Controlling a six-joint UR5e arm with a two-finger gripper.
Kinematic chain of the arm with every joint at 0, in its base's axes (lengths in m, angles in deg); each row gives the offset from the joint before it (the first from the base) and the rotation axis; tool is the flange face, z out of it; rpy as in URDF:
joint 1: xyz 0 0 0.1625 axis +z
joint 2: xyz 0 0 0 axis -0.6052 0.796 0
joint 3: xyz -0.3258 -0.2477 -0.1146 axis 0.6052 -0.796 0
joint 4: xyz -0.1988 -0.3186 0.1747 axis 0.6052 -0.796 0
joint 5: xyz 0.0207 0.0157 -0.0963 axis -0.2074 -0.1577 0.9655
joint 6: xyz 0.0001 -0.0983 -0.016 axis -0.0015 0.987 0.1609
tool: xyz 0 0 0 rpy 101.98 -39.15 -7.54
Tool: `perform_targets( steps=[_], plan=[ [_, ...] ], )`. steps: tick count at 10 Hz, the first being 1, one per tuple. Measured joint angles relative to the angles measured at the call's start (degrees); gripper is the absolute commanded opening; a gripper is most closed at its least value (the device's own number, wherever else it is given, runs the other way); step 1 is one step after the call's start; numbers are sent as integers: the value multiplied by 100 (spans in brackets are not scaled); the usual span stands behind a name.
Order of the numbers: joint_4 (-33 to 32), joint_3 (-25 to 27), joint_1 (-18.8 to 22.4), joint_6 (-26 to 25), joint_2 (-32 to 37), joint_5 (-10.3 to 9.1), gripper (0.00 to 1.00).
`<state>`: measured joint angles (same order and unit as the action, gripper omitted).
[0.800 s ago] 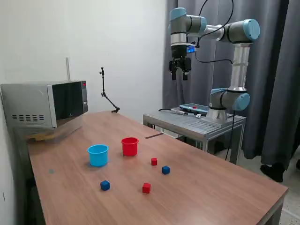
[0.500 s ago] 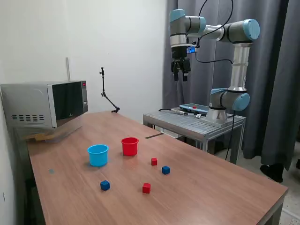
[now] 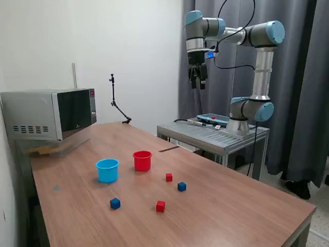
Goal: Place red objects in the red bin, and blue objects in the blue bin.
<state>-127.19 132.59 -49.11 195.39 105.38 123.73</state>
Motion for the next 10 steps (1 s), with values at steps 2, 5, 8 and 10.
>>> perform_targets(
  steps=[2, 5, 8, 10],
  plan=[
    [-4, -4, 0, -2, 0, -1, 100],
    [25, -33, -1, -10, -20, 15, 100],
    [40, -70, 0, -7, -38, 12, 100],
    [35, -75, 0, -15, -38, 3, 100]
  ],
)
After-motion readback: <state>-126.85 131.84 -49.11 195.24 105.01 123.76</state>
